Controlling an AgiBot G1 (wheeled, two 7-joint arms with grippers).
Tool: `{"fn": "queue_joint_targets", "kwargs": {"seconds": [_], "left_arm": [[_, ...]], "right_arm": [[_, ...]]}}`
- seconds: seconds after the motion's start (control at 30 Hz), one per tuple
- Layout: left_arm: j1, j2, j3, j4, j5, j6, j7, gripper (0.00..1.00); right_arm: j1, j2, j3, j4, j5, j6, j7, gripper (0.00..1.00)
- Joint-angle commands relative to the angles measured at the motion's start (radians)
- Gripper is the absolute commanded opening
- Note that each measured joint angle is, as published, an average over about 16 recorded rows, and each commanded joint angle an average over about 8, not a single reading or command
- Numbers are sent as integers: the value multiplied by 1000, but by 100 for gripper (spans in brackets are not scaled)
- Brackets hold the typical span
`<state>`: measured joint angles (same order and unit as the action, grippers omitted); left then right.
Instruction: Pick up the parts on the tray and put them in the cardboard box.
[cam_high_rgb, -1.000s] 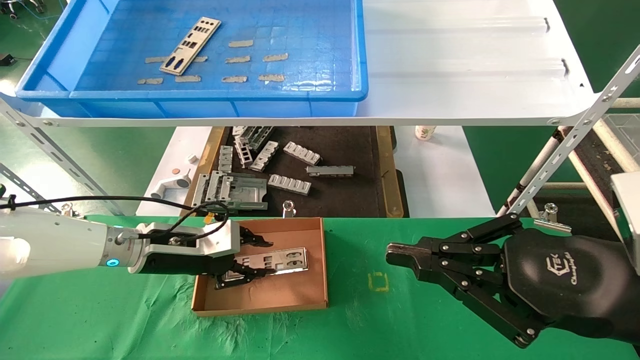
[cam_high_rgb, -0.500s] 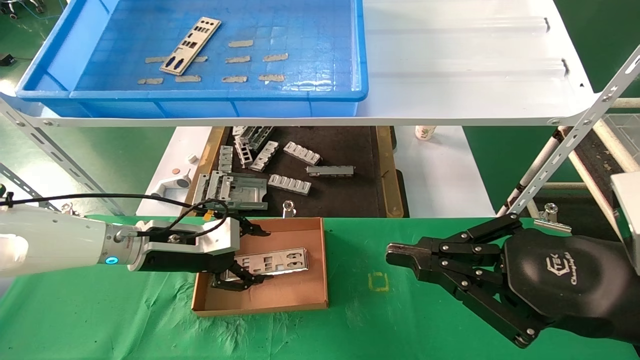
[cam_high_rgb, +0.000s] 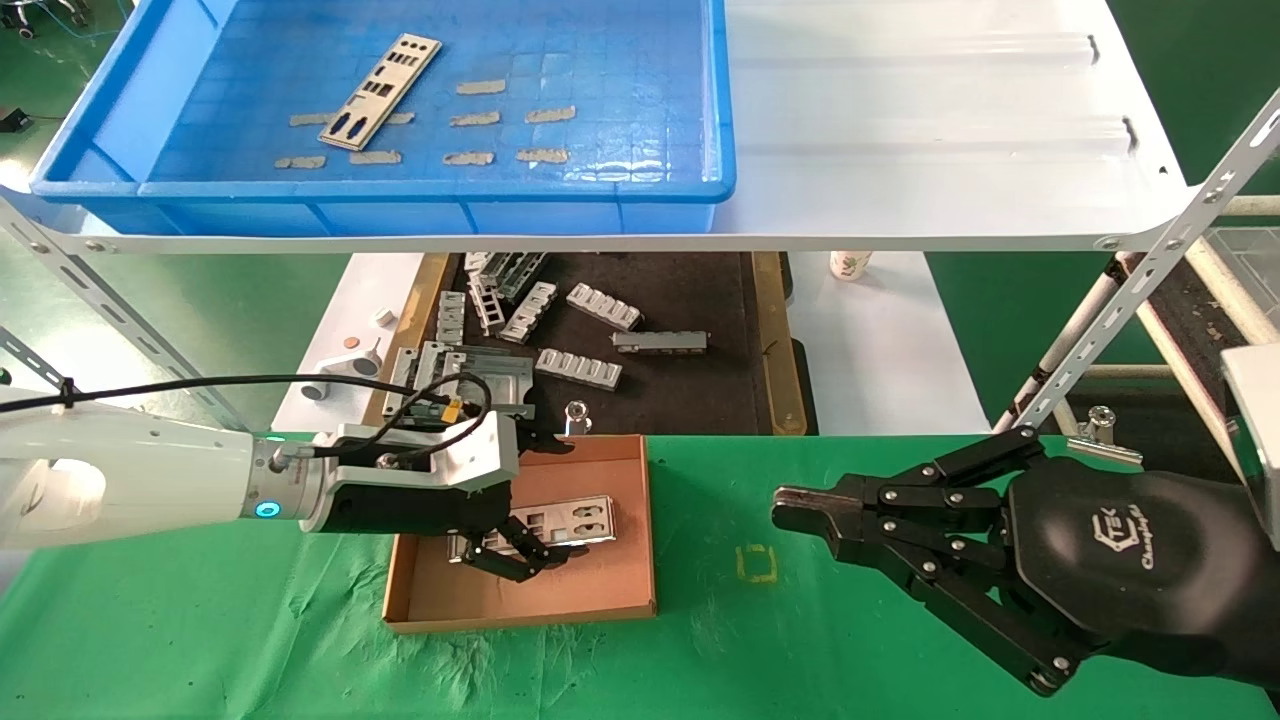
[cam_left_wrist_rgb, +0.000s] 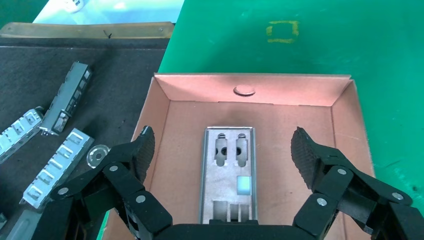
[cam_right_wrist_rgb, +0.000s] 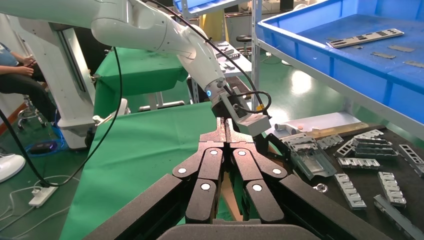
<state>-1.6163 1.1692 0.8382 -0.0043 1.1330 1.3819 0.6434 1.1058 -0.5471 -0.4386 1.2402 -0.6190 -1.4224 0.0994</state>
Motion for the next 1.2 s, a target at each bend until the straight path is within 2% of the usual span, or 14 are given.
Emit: {"fn": "queue_joint_targets", "kwargs": {"seconds": [0.03,0.13,0.17,0.4,0.43,1.2], "left_arm": [[0,4,0,-2,-1,-2,3,100],[-3,-16,-24,3,-34,51,-16,100],[-5,-23,-31,5,-45,71,-26,100],[-4,-60,-62,-7,-82,164,-122,100],[2,-66,-68,-19,-88,167,-134,100],[213,-257,-262,-511,-216,146,-402,100]], "right_arm": [[0,0,0,0,0,0,0,0],[0,0,0,0,0,0,0,0],[0,0,0,0,0,0,0,5],[0,0,0,0,0,0,0,93],[0,0,0,0,0,0,0,100],[0,0,0,0,0,0,0,100]]}}
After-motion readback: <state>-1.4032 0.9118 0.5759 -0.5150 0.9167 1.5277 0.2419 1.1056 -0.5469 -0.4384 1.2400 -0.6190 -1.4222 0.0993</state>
